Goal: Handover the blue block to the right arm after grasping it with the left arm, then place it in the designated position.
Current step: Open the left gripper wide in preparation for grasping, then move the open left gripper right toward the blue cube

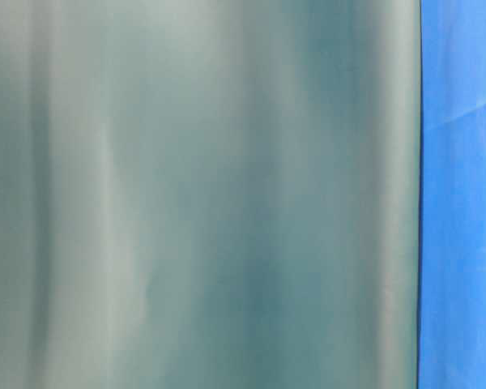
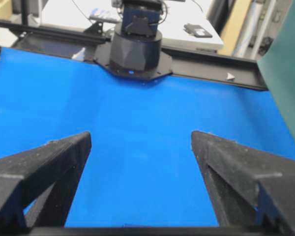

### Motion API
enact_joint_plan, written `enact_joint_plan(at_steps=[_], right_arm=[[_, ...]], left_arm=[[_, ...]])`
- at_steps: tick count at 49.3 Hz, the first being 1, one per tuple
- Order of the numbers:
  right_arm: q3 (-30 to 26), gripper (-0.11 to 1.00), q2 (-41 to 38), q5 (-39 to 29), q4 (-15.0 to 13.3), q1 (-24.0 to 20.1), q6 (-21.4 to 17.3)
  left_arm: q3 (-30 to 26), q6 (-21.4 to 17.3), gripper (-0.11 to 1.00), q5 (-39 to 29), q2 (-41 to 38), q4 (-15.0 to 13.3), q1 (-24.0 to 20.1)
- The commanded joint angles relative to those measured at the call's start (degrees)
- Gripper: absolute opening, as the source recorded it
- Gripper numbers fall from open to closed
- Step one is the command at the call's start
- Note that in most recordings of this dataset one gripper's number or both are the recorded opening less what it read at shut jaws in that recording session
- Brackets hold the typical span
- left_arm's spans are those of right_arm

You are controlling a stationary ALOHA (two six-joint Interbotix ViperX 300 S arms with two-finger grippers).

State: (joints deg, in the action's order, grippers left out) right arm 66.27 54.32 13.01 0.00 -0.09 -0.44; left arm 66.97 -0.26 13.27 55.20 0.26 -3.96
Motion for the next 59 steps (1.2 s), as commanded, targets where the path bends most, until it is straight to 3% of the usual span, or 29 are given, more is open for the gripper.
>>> enact_joint_plan(at_steps=[1, 13, 26, 37, 59], right_arm=[[-1.5, 0.96, -0.4, 0.2, 0.1, 0.0, -0.1], [-1.5, 0.96, -0.4, 0.5, 0.2, 0.0, -0.1], [-1.5, 0.96, -0.6, 0.5, 0.2, 0.0, -0.1], [-1.5, 0.96, -0.6, 0.6, 0.2, 0.0, -0.1], [-1.4, 0.95, -0.7, 0.5, 0.1, 0.0, 0.0]], left_arm=[[-0.7, -0.1, 0.91, -0.3, -0.4, 0.1, -0.9], [-1.1, 0.0, 0.91, 1.8, -1.9, 0.1, -1.1], [-4.1, 0.0, 0.91, 9.7, -13.1, 0.1, -1.7], [-11.7, -0.2, 0.91, 13.3, -26.5, 0.0, -1.7], [-30.5, -0.3, 0.91, 12.9, -46.1, 0.3, -1.8]])
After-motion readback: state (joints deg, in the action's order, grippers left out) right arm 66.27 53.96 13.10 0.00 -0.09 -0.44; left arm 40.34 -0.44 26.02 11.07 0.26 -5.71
